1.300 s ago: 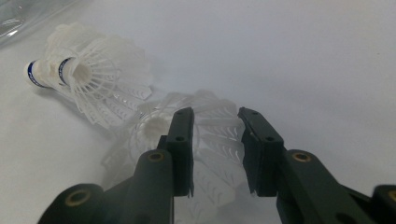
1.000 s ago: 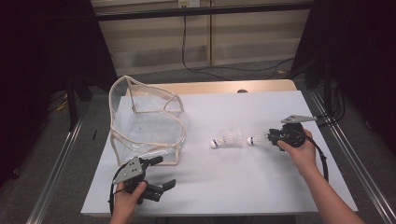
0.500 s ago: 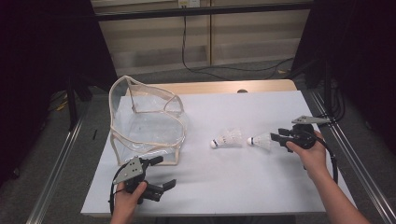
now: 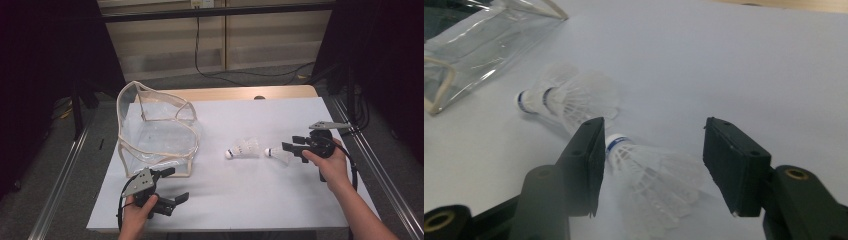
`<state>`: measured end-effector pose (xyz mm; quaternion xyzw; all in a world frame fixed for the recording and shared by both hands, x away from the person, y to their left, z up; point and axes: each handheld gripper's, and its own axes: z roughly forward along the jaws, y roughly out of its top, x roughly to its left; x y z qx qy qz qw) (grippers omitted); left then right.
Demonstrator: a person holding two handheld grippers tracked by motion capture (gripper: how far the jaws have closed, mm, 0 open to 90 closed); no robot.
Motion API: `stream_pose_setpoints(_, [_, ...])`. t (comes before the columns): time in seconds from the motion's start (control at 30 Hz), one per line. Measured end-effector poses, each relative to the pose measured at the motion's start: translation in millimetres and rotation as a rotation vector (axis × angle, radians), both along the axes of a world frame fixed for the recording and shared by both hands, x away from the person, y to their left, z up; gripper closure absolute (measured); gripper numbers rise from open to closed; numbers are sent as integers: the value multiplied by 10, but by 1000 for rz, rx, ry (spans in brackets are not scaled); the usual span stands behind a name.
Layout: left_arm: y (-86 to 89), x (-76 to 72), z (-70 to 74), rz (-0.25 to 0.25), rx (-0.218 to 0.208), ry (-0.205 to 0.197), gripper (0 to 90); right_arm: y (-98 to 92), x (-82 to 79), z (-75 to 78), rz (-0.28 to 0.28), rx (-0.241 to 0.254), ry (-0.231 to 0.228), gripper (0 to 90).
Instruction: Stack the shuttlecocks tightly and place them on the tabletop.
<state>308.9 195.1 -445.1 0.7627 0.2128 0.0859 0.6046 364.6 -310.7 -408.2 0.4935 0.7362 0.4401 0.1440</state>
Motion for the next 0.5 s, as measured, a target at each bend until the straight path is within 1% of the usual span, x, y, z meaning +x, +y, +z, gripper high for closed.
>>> stream_pose_setpoints(0.07, [4,-1,2,2,-1,0,28,64,-4,-31,17,-6,17,427])
stream_pose_setpoints(0.13, [9,-1,4,3,2,0,28,102,-3,-68,27,-16,30,449])
stream_pose_setpoints(0.17, [10,-2,5,3,1,0,28,114,1,-99,29,-23,39,450])
stream_pose_setpoints(0.2, [11,-1,5,2,1,-1,28,120,3,-121,28,-18,54,451])
stream_pose_setpoints(0.27, [11,0,3,3,2,0,27,117,9,-161,37,-8,69,495])
stream_pose_setpoints(0.3, [10,1,2,3,1,0,27,113,6,-173,41,-7,76,497])
stream_pose_setpoints(0.4, [4,1,0,0,-1,1,28,110,1,-199,52,-3,86,537])
stream_pose_setpoints(0.5, [7,2,2,3,0,-1,28,113,-3,-209,67,-3,90,604])
